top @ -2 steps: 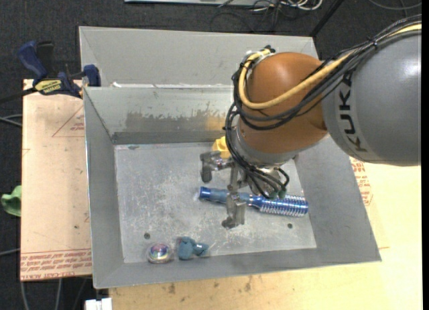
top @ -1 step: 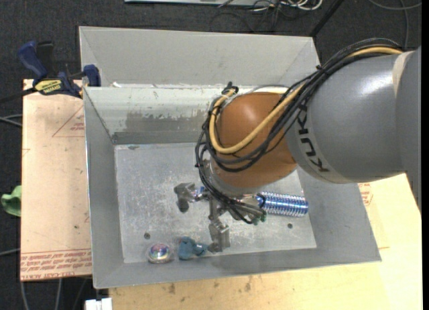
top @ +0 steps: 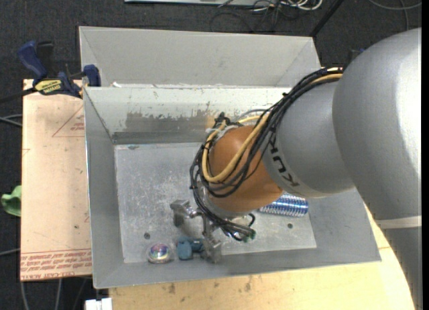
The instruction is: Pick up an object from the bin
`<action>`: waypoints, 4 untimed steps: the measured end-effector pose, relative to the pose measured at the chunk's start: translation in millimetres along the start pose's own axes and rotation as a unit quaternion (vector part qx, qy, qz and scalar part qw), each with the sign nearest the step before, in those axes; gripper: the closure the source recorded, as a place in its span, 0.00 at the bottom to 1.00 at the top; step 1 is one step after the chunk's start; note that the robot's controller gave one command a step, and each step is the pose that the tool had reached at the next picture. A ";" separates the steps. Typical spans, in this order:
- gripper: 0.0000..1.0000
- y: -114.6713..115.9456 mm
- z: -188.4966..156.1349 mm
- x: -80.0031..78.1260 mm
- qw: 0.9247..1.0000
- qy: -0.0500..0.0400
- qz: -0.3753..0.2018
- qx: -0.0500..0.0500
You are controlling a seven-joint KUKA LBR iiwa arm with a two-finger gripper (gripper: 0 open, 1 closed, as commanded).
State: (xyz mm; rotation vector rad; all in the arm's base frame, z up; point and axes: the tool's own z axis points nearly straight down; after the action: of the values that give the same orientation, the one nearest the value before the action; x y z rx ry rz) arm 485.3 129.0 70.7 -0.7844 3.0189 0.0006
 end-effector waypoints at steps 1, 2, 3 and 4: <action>0.00 4.9 -1.2 -7.7 0.999 0.004 -0.050 -0.002; 0.00 4.4 -0.1 -10.5 0.993 0.006 -0.117 -0.004; 0.00 11.7 -0.3 -12.6 0.987 0.006 -0.158 -0.003; 0.00 11.6 -0.3 -12.6 0.988 0.006 -0.157 -0.003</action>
Offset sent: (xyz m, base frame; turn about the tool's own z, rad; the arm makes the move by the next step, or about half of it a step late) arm 0.0007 0.0063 -0.0007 -0.1010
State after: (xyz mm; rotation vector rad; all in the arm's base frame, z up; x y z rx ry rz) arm 490.7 145.3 71.2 -1.2555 2.8704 -0.0002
